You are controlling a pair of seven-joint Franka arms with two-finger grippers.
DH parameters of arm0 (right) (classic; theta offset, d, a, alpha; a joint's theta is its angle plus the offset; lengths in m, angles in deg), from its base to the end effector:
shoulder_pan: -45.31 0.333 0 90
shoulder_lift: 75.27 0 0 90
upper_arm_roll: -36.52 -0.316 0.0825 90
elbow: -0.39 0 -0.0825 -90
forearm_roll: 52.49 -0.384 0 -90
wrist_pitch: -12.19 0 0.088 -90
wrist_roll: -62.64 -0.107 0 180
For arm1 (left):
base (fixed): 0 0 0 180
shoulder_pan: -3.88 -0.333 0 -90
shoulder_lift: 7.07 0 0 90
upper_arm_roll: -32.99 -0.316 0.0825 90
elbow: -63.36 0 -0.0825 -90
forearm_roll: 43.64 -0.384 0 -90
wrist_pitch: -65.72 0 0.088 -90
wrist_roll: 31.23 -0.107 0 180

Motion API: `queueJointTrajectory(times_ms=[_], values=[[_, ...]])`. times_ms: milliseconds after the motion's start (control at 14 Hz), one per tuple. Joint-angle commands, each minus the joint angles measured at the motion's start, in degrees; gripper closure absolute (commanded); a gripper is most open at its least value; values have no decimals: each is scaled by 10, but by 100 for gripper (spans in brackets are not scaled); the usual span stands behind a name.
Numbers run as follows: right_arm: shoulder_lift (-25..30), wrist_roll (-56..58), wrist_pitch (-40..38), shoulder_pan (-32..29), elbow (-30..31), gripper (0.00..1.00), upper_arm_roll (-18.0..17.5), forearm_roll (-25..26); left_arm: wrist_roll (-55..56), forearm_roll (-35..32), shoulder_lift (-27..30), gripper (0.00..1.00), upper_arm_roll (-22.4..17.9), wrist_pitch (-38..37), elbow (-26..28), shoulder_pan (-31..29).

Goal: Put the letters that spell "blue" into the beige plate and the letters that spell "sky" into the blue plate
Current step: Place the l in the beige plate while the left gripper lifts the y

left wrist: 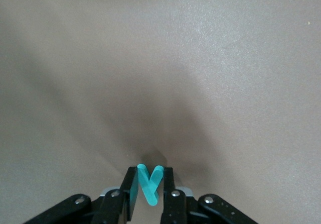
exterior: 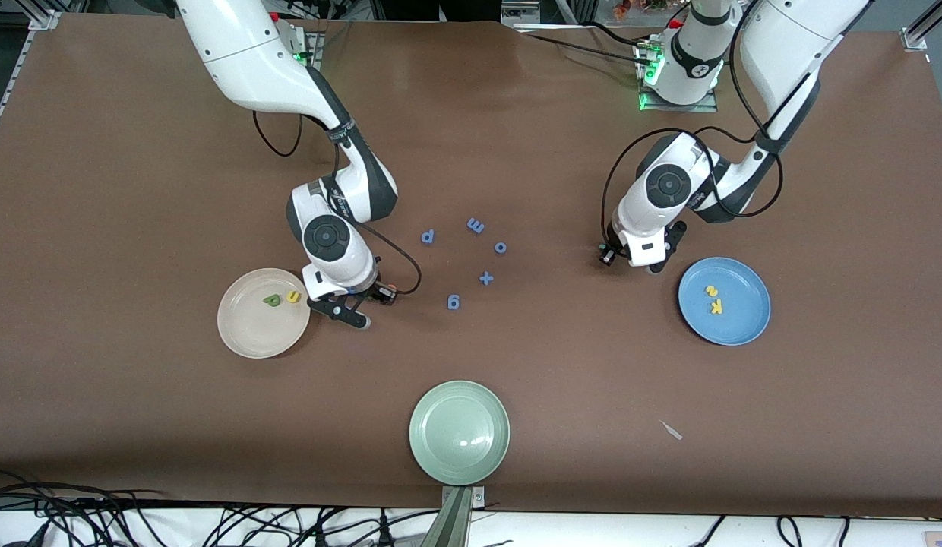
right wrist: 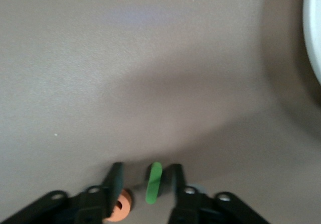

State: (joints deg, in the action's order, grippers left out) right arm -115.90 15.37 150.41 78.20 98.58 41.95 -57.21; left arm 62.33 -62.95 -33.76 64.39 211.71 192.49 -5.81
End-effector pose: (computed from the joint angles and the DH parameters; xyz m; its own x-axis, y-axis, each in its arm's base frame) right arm 0.5922 0.3147 0.1783 0.9268 -0.3754 0.0011 -0.3754 -0.9268 0.0094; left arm 0.4846 -0.2102 0.1780 0.5351 0.8421 -0.0675 0.8395 -0.5390 -0.0690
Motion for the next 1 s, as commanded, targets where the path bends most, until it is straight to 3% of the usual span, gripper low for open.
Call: queueJointTrajectory(times_ms=[0, 72, 286, 573, 716, 859, 931], values=[[4, 31, -23, -5, 3, 93, 4, 0, 14, -19, -6, 67, -2, 2, 3, 5], [7, 42, -28, -9, 2, 100, 5, 0, 14, -19, -6, 66, -1, 2, 3, 5], [24, 82, -71, -28, -10, 100, 11, 1, 14, -19, -6, 66, -1, 2, 3, 5], [33, 215, -193, -69, -73, 100, 38, 4, 14, -19, -6, 69, -1, 2, 3, 4], [33, 272, -199, -70, -71, 100, 65, 4, 14, -19, -6, 80, -1, 1, 3, 4], [30, 307, -193, -80, -65, 98, 78, 0, 8, -19, -6, 100, -1, -1, 3, 4], [30, 308, -193, -85, -64, 81, 78, 0, 6, -19, -3, 100, -1, -2, 3, 3]])
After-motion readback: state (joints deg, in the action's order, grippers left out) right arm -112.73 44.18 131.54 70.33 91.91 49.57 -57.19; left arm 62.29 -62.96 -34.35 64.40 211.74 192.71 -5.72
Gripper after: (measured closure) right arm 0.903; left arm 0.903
